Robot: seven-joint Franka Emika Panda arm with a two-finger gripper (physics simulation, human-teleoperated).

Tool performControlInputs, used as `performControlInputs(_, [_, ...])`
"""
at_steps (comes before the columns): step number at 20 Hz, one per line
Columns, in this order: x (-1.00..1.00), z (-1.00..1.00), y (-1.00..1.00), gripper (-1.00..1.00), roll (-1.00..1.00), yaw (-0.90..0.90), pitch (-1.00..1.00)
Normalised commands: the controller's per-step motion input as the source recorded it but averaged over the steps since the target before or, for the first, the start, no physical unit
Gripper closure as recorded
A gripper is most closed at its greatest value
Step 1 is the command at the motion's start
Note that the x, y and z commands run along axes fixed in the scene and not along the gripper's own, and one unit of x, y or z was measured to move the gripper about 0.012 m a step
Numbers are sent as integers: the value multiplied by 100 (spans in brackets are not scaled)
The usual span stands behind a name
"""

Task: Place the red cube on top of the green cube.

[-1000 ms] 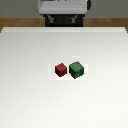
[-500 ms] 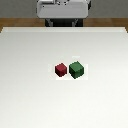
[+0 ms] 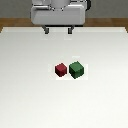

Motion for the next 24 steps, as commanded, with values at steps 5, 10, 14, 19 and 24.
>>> performControlInputs(5, [0, 0, -20, -100, 0, 12, 0])
performControlInputs(10, [0, 0, 0, -100, 0, 9, 0])
performControlInputs(14, [0, 0, 0, -100, 0, 11, 0])
performControlInputs(19, [0, -40, 0, -100, 0, 3, 0])
performControlInputs(24, [0, 0, 40, -100, 0, 0, 0])
